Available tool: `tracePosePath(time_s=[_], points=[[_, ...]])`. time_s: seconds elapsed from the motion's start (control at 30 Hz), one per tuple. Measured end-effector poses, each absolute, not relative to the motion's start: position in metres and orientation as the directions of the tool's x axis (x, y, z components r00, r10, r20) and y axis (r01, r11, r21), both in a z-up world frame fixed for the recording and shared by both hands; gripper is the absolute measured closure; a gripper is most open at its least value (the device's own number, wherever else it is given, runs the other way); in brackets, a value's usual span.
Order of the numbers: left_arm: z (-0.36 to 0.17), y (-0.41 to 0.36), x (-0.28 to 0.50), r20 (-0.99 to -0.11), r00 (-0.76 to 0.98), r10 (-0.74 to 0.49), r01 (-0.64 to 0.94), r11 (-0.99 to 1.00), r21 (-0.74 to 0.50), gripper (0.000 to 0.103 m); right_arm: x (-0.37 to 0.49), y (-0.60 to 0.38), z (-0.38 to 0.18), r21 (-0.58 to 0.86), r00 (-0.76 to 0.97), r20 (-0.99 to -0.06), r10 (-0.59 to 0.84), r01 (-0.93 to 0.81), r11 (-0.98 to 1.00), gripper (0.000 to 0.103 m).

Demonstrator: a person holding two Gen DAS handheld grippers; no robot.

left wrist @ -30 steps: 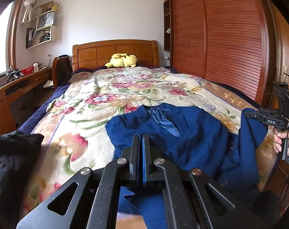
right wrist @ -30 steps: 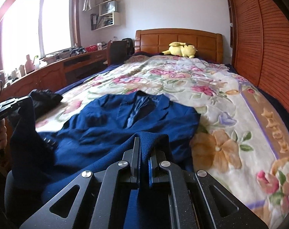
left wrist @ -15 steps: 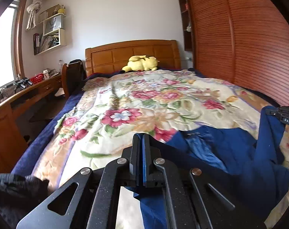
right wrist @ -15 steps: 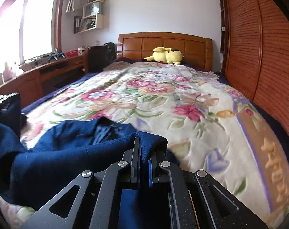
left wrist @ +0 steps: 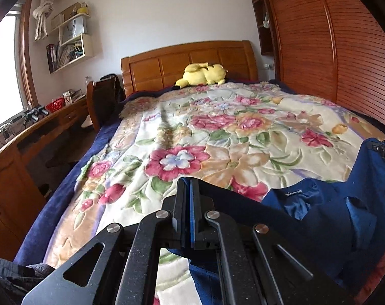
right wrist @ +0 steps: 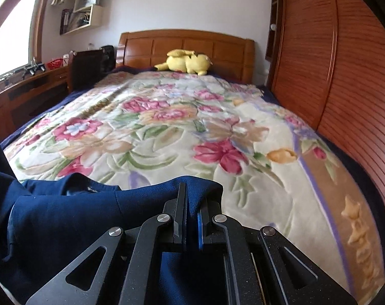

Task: Fold large clothes

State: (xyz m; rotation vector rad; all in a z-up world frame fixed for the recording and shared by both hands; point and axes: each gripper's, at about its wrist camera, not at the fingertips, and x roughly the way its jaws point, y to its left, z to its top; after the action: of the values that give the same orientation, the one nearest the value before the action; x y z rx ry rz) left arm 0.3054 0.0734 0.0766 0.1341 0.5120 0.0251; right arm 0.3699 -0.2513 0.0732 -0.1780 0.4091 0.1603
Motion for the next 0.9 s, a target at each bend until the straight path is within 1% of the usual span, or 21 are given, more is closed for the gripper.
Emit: tracePosePath(time_s=[0.1, 0.17, 0.23, 0.3, 0.33, 0.37, 0.4, 0.43, 0.47, 0.5, 0.53, 0.57, 0.7, 0.9], points=[[0.069, 0.074, 0.306, -0.512, 0.858, 0.044, 0.025, 0.992, 0.127, 0.101, 0.371, -0.242, 0.068, -0.161, 0.901, -0.422, 0.100, -0.183, 0.970, 0.098], [0.064, 0.076, 0.302, -0.525, 0.850, 0.023, 0.045, 0.992, 0.116, 0.100, 0.367, -0.238, 0.066, -0.152, 0.893, -0.435, 0.112, -0.196, 0.969, 0.098], [0.059, 0.078, 0.296, -0.551, 0.834, 0.002, 0.064, 0.993, 0.100, 0.091, 0.360, -0.240, 0.067, -0.145, 0.883, -0.453, 0.122, -0.208, 0.967, 0.098], [0.056, 0.079, 0.287, -0.556, 0.831, -0.019, 0.083, 0.993, 0.089, 0.072, 0.355, -0.243, 0.067, -0.142, 0.875, -0.468, 0.126, -0.214, 0.966, 0.093], [0.055, 0.079, 0.284, -0.560, 0.828, -0.030, 0.091, 0.992, 0.082, 0.066, 0.351, -0.243, 0.068, -0.144, 0.871, -0.474, 0.129, -0.221, 0.965, 0.089], [0.054, 0.080, 0.279, -0.569, 0.822, -0.043, 0.102, 0.992, 0.073, 0.066, 0.348, -0.244, 0.067, -0.144, 0.865, -0.483, 0.134, -0.230, 0.963, 0.080], [0.051, 0.080, 0.272, -0.579, 0.814, -0.055, 0.111, 0.992, 0.061, 0.062, 0.346, -0.248, 0.067, -0.142, 0.858, -0.494, 0.141, -0.239, 0.961, 0.073], [0.048, 0.080, 0.266, -0.583, 0.810, -0.063, 0.116, 0.992, 0.053, 0.053, 0.342, -0.249, 0.065, -0.138, 0.848, -0.509, 0.148, -0.249, 0.959, 0.051], [0.046, 0.079, 0.259, -0.585, 0.808, -0.072, 0.121, 0.992, 0.046, 0.047, 0.337, -0.251, 0.065, -0.142, 0.848, -0.510, 0.142, -0.245, 0.959, 0.034], [0.042, 0.078, 0.251, -0.587, 0.805, -0.086, 0.132, 0.991, 0.035, 0.035, 0.332, -0.255, 0.066, -0.148, 0.856, -0.499, 0.137, -0.240, 0.959, 0.029], [0.039, 0.077, 0.244, -0.589, 0.802, -0.100, 0.143, 0.989, 0.027, 0.033, 0.326, -0.258, 0.067, -0.150, 0.861, -0.489, 0.140, -0.241, 0.959, 0.026], [0.036, 0.076, 0.235, -0.592, 0.799, -0.110, 0.151, 0.988, 0.020, 0.031, 0.319, -0.262, 0.068, -0.147, 0.861, -0.488, 0.147, -0.247, 0.958, 0.025], [0.019, 0.071, 0.203, -0.604, 0.784, -0.144, 0.171, 0.985, -0.013, 0.030, 0.288, -0.276, 0.058, -0.144, 0.858, -0.487, 0.161, -0.260, 0.955, 0.025], [0.001, 0.062, 0.171, -0.618, 0.773, -0.146, 0.186, 0.983, 0.000, 0.030, 0.238, -0.295, 0.038, -0.147, 0.842, -0.507, 0.185, -0.296, 0.944, 0.025]])
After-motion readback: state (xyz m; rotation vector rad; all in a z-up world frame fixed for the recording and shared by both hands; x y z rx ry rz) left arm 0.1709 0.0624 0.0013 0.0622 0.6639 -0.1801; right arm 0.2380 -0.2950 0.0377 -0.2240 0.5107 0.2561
